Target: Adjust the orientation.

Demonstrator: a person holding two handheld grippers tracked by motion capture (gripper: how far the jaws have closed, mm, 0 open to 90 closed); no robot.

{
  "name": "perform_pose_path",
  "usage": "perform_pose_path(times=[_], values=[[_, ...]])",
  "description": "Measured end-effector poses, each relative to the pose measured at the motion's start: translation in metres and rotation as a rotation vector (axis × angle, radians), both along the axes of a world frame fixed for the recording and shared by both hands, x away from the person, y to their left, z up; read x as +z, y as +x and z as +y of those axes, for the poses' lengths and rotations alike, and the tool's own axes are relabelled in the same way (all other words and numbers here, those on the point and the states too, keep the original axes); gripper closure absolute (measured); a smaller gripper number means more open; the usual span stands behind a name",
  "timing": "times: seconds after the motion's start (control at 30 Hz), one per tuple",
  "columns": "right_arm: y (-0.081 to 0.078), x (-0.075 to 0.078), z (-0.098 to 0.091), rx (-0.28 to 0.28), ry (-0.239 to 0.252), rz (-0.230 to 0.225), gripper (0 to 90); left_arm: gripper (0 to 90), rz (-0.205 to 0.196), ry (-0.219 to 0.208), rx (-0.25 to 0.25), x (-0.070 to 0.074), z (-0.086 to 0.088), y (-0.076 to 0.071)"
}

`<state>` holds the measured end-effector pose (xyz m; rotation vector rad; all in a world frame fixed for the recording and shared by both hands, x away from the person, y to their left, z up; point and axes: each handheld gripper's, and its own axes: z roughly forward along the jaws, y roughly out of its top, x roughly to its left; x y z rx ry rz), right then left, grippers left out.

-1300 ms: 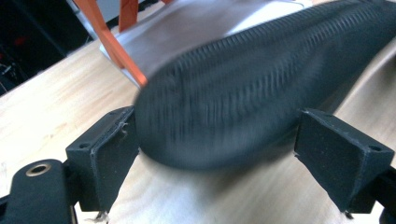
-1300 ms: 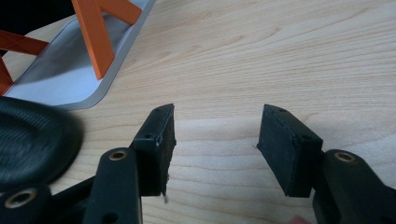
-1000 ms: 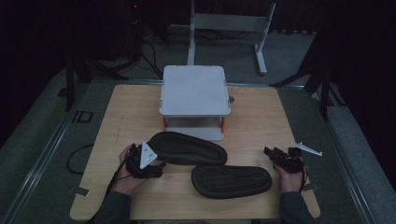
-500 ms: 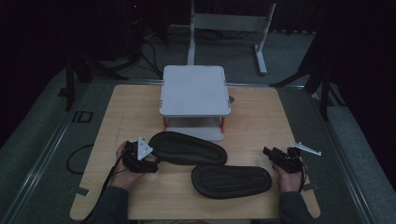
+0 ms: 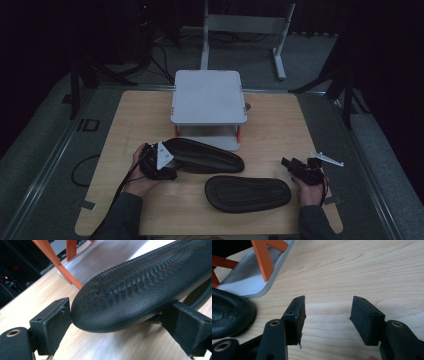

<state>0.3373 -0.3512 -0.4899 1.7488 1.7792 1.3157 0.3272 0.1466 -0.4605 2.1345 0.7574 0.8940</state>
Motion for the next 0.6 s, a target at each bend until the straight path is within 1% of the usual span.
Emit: perform_pose_path(times=[0.07, 0.17, 0.23, 0.27, 0.3, 0.4, 0.43, 0.47, 0.5, 0.53, 0.6], values=[[0.000, 0.000, 0.000, -0.002, 0.002, 0.002, 45.2, 11.4, 0.013, -0.008, 0.003, -0.002, 0.003, 0.005], [0.000, 0.000, 0.000, -0.001, 0.002, 0.003, 45.2, 12.1, 0.020, -0.010, 0.004, -0.002, 0.004, 0.010], [0.000, 0.000, 0.001, 0.000, 0.001, 0.003, 45.2, 14.1, 0.012, -0.017, 0.005, 0.000, 0.003, 0.009], [0.000, 0.000, 0.001, 0.001, 0.000, 0.001, 45.2, 17.6, 0.006, -0.018, 0.003, 0.001, 0.002, 0.009], [0.000, 0.000, 0.001, 0.001, 0.000, 0.001, 45.2, 17.6, 0.000, -0.018, 0.001, 0.002, 0.001, 0.008], [0.000, 0.000, 0.001, 0.002, -0.001, 0.002, 45.2, 26.1, -0.027, -0.016, 0.003, 0.005, -0.005, 0.007], [0.000, 0.000, 0.001, 0.002, -0.001, 0.002, 45.2, 26.1, -0.042, -0.017, 0.000, 0.006, -0.006, 0.006], [0.000, 0.000, 0.001, 0.002, -0.002, 0.002, 45.1, 31.7, -0.050, -0.016, -0.007, 0.007, -0.008, 0.005], [0.000, 0.000, 0.001, 0.001, 0.000, 0.002, 45.1, 41.4, -0.054, -0.022, -0.018, 0.009, -0.010, 0.005], [0.000, 0.000, 0.001, 0.001, 0.000, 0.002, 45.1, 41.4, -0.057, -0.017, -0.023, 0.009, -0.012, 0.005], [0.000, 0.000, 0.001, 0.001, 0.004, 0.003, 45.1, 47.8, -0.064, -0.008, -0.026, 0.009, -0.016, 0.005]])
